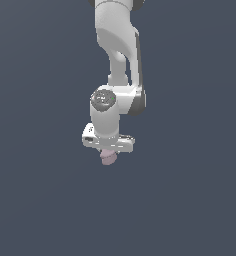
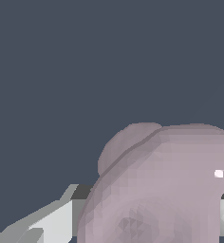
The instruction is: Pick up the object and move it to a goal position.
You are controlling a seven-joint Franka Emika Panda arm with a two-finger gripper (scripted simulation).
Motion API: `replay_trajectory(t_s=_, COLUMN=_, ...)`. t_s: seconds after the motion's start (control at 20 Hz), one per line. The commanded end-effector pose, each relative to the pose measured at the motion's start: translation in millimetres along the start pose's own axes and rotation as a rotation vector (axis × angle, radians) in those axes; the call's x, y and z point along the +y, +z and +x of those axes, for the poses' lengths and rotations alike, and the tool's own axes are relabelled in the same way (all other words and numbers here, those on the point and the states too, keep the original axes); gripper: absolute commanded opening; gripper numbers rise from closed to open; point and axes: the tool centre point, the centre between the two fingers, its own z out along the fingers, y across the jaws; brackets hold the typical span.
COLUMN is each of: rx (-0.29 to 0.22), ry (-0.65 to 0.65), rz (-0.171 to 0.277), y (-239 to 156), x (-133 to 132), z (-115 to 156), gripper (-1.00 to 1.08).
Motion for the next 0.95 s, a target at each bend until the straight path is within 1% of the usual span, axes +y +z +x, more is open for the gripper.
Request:
replay_trajectory(t_s=0.0, rx=0.002, ry=0.001, rz=0.001, y=-18, x=15, z=-1, gripper=-1.0)
replay_trajectory(t_s=0.3, rx=0.001, ry=0.001, rz=0.001, y=-69, x=57, z=-3, gripper=-1.0)
replay_trajectory(t_s=0.5, rx=0.001, ry=0.001, rz=0.001, y=-95, x=78, z=-4, gripper=-1.0)
replay_trajectory(t_s=0.7, rx=0.001, ry=0.0, rz=0.0, y=-110, x=89, z=-3, gripper=-1.0)
replay_trajectory(t_s=0.9, rx=0.001, ry=0.0, rz=0.0, y=-114, x=93, z=-2, gripper=-1.0)
